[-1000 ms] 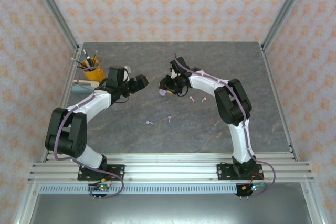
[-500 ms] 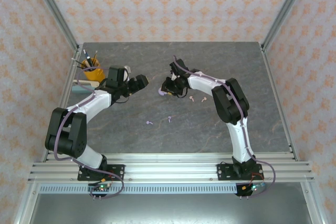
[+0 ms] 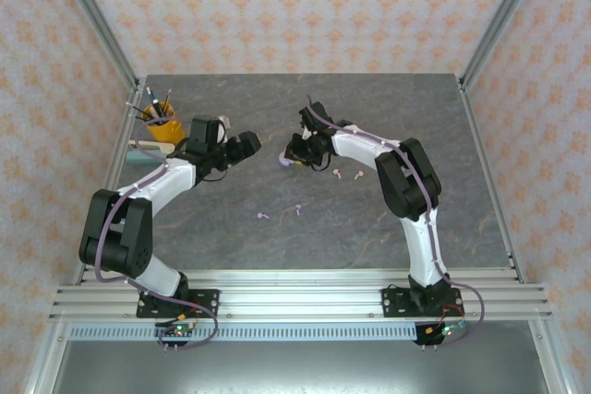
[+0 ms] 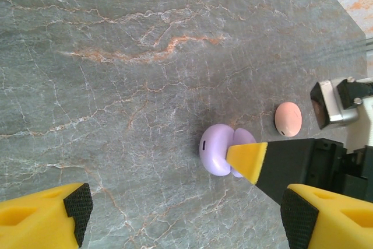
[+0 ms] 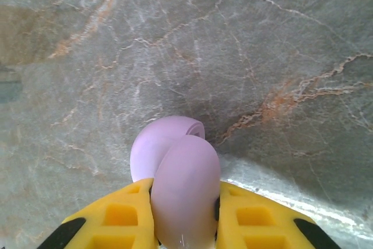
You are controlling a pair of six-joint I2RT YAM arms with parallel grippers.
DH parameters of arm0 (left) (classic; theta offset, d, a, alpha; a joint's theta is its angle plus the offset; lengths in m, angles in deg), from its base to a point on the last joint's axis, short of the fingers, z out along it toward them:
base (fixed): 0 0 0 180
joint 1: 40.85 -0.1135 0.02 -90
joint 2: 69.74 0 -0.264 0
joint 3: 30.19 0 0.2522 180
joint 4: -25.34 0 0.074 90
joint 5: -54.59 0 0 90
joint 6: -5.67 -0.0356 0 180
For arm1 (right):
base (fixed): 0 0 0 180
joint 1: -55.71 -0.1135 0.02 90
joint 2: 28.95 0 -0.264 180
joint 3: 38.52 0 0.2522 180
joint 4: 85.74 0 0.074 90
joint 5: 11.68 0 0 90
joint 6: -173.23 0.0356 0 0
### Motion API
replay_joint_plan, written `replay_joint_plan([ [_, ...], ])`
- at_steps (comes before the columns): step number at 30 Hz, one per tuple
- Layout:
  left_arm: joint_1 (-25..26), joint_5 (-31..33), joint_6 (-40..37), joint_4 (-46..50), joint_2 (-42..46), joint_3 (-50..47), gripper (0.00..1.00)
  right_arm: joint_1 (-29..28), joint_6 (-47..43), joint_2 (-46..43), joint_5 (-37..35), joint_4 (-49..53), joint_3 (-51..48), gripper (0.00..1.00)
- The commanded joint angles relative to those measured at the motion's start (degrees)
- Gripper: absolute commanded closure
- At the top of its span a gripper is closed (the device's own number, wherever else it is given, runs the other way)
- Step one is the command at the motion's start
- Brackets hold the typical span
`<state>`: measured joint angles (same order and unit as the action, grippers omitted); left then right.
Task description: Insert the wireless bluetooth earbuds into the charging case
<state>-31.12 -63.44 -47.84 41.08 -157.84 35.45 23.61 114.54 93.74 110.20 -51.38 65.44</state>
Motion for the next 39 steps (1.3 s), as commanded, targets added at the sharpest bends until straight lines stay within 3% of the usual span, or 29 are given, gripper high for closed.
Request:
replay_joint_plan([
  [1,0.0,-0.1,1.5,-1.8,1.4,-0.6,0.13,0.0,-0.2,-4.6,-1.6,0.4,-0.9,0.77],
  [6,0.1,0.3,4.6,-3.1,1.2,-0.9,0.13,0.0,0.5,-6.4,-1.2,-0.1,-1.4,0.78],
  [11,1.2,1.7,13.0,-9.8,0.5,-2.5,0.13,0.0,3.9,-8.6,0.1,-2.6,-2.2,0.78],
  [23,7.8,13.1,31.3,-25.1,-3.4,-3.7,0.13,0.0,13.4,-12.5,1.7,-10.3,-5.3,0.79],
  [39,11.3,17.2,41.1,-38.6,-11.0,-3.6,0.20,0.0,17.3,-13.3,2.9,-13.5,-6.1,0.79],
])
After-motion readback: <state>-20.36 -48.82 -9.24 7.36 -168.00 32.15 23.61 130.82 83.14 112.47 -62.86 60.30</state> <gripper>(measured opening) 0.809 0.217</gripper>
